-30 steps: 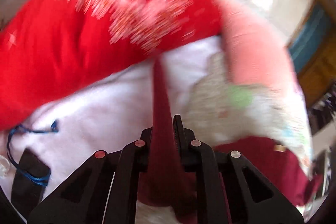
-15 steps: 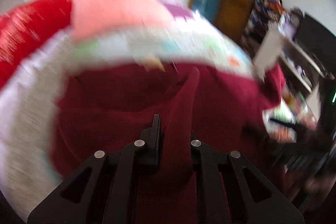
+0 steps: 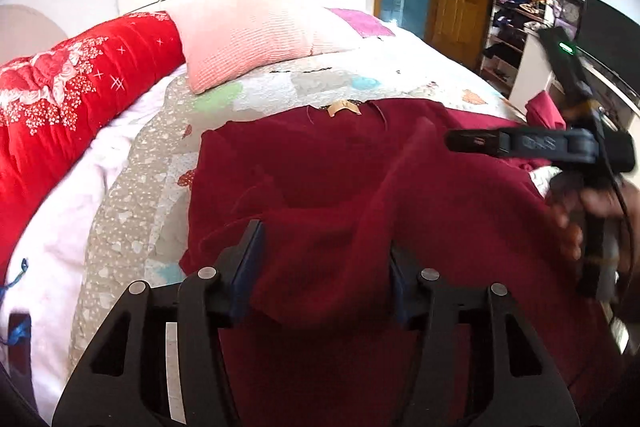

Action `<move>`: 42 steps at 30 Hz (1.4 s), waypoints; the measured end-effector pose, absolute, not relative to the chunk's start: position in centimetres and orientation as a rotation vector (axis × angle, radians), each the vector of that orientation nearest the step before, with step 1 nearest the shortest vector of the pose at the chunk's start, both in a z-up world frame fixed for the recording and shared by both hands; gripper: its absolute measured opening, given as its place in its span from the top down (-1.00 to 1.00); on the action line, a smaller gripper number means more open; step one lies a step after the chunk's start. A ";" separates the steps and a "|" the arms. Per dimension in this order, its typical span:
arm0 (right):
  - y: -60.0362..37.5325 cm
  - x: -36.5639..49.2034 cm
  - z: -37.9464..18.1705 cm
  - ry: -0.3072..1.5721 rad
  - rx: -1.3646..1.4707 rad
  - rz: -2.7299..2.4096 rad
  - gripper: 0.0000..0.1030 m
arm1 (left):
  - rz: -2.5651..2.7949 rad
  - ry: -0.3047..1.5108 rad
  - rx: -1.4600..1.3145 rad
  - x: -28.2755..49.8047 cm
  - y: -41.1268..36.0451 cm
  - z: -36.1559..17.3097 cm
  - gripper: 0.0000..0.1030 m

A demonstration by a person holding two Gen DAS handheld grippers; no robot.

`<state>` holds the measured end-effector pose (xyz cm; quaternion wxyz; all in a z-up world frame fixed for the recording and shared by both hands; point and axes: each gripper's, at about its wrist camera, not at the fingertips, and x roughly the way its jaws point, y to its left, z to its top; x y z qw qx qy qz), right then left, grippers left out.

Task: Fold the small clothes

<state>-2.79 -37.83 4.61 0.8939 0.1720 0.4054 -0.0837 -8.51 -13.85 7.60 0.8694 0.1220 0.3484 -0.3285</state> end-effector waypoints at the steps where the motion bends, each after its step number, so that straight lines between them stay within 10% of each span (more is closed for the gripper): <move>1: -37.4 -2.3 4.5 0.853 0.352 -0.150 -1.00 | -0.721 0.753 0.245 -8.7 -13.8 7.1 -0.06; 20: -35.9 -1.0 3.5 0.880 0.337 -0.044 -0.96 | -0.916 0.842 0.144 -9.8 -11.8 8.4 -0.27; 28: -31.0 1.8 2.0 0.913 -0.020 0.010 0.92 | -0.796 0.804 0.148 -8.0 -10.1 8.7 -0.27; 37: -42.8 -5.3 10.2 0.667 0.071 -0.383 0.90 | -0.651 0.839 0.232 -6.0 -11.3 5.1 -0.27; 42: -46.9 -5.8 6.9 0.820 0.137 -0.528 0.47 | -0.618 0.879 0.203 -4.8 -11.3 3.7 -0.27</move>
